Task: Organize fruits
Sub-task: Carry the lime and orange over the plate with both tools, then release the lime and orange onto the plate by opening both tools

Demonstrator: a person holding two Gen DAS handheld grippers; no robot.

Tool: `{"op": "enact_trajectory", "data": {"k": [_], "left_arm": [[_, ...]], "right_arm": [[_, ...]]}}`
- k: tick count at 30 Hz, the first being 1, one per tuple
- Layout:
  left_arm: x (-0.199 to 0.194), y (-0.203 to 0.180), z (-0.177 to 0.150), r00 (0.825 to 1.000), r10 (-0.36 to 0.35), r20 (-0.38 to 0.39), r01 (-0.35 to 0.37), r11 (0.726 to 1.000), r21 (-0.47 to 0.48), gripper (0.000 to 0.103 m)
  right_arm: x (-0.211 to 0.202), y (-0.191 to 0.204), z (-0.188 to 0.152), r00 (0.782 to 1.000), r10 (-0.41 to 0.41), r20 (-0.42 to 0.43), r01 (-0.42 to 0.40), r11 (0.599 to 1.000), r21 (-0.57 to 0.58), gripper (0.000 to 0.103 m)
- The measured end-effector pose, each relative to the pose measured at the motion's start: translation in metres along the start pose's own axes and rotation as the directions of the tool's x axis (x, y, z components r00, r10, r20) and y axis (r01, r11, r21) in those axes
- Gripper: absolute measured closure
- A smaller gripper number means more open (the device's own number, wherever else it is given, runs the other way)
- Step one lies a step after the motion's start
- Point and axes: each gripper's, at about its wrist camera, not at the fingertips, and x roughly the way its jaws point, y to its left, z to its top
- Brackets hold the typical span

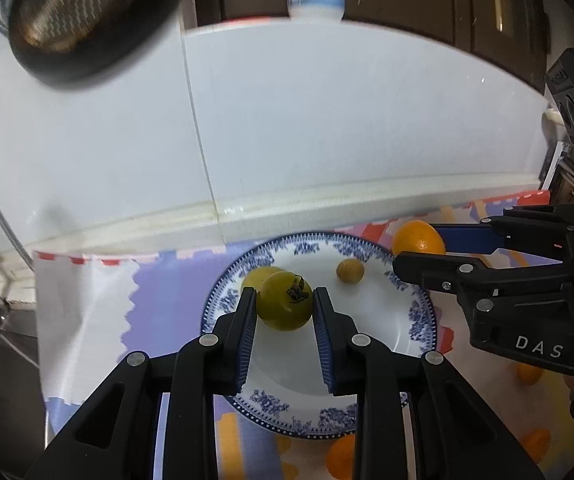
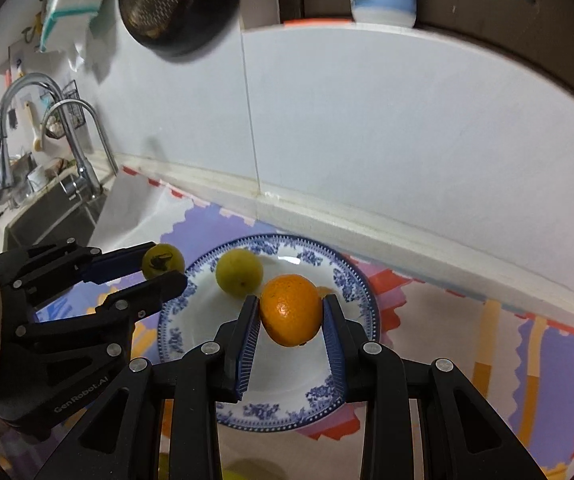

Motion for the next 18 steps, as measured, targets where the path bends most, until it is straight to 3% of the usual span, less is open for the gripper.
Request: {"op": "enact_trajectory", "data": {"k": [18], "left_arm": [[0.065, 0.002, -0.018, 0.985, -0.009, -0.174, 0.008, 1.000, -0.010, 0.075]], "right_arm": [[0.078, -0.019, -0.014, 0.981, 0.025, -0.192, -0.017, 0.999, 0.045, 0.071]]}}
